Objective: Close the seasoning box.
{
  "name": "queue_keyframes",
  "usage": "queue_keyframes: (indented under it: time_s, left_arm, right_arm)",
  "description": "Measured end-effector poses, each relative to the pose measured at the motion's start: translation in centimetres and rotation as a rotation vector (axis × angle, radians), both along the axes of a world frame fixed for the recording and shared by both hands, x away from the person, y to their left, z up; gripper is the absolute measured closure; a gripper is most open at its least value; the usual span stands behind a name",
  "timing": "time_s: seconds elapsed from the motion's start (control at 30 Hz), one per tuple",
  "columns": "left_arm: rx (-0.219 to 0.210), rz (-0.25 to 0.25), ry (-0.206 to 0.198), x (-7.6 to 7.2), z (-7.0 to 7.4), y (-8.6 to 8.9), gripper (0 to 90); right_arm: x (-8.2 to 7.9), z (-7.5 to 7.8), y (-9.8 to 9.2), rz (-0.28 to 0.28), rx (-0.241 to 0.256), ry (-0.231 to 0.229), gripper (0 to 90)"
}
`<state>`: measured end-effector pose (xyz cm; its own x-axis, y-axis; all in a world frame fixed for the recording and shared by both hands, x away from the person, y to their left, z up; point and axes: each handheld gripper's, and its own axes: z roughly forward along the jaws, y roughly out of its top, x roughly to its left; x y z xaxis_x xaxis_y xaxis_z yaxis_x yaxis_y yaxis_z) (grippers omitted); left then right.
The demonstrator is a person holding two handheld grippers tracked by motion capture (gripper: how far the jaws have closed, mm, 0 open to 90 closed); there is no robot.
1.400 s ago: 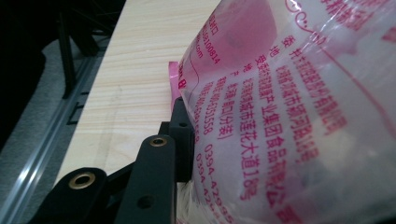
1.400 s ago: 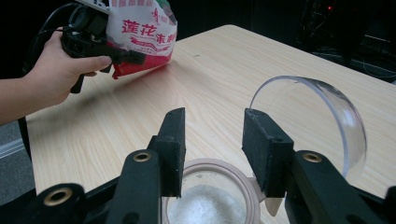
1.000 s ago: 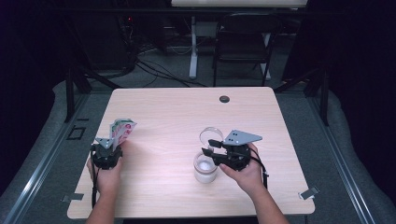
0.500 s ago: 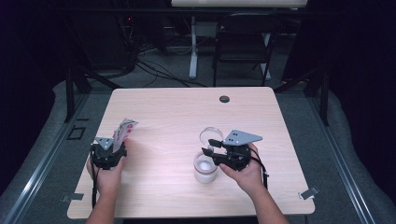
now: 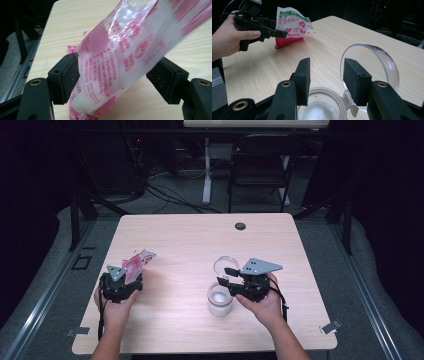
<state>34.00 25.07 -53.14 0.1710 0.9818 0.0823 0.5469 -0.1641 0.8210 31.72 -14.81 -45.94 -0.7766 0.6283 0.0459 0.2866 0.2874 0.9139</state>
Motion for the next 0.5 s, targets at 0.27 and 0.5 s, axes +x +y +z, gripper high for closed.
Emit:
queue_keyframes:
  time_s: [0.27,0.5]
  left_arm:
    - [-0.004,-0.077,-0.012,-0.4,0.3,-1.3,25.5]
    - [0.012,-0.135,-0.002,-0.7,0.0,-3.1,25.6]
  right_arm:
    - [0.0,0.2,0.2,0.009,0.006,-0.005,56.9]
    - [-0.2,1.0,-0.1,0.007,0.016,-0.027,56.4]
